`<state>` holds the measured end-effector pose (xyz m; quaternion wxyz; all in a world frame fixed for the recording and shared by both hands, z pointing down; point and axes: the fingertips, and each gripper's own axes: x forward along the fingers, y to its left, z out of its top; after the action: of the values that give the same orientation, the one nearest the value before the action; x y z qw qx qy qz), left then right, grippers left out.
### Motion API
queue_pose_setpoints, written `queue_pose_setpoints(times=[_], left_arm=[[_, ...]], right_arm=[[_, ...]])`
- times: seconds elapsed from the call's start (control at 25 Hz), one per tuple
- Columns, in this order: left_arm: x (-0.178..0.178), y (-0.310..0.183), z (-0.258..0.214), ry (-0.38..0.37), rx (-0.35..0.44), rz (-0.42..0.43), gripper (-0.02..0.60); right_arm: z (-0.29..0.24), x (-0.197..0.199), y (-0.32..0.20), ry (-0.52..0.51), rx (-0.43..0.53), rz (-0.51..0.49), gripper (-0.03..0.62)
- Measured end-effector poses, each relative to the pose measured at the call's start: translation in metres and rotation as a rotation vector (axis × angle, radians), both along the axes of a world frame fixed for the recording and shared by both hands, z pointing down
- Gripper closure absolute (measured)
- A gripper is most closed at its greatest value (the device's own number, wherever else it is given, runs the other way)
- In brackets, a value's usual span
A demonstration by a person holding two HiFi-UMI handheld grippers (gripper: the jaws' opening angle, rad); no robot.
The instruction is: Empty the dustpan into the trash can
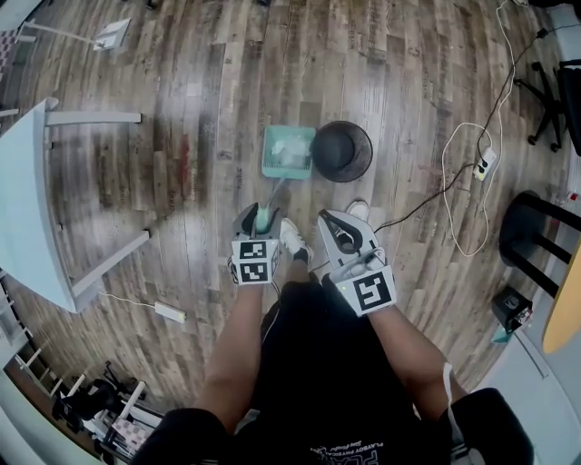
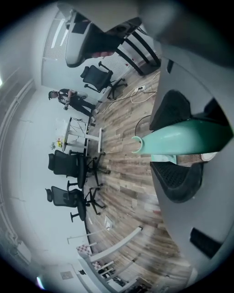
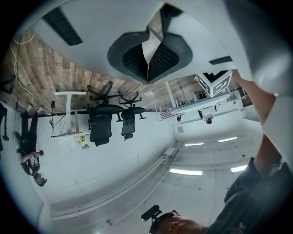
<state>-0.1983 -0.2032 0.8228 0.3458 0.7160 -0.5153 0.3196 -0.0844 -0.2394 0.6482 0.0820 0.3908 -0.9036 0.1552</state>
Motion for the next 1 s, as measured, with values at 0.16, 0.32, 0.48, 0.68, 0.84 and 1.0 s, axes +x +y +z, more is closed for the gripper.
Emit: queue_pose_setpoints(times=[0.16, 0.32, 0.48, 0.68, 0.84, 1.0], left_arm=[[-0.002, -0.004, 0.008, -0.022, -0.022, -0.028, 0.357], [0.000, -0.007, 0.013, -0.026, -0.041, -0.058, 0.365], [-0.002, -0.010, 0.013, -0.051, -0.039, -0.089, 0.434], [0.002, -0.011, 0.012, -0.101, -0.018, -0.069, 0.474], [0.003, -0.007, 0.012, -0.121, -0.015, -0.086, 0.477], [0.007, 0.002, 0.005, -0.141, -0.014, -0.134, 0.477]], right_arm=[[0.005, 0.012, 0.001, 0.019, -0.012, 0.005, 0.569], [0.005, 0.022, 0.001, 0.012, -0.008, 0.017, 0.569], [0.007, 0.031, 0.003, 0.017, -0.015, 0.020, 0.569], [0.009, 0.043, 0.007, 0.030, -0.014, 0.014, 0.569], [0.009, 0.055, 0.013, 0.037, -0.007, 0.004, 0.569], [0.007, 0.074, 0.018, 0.027, -0.011, -0.007, 0.570]])
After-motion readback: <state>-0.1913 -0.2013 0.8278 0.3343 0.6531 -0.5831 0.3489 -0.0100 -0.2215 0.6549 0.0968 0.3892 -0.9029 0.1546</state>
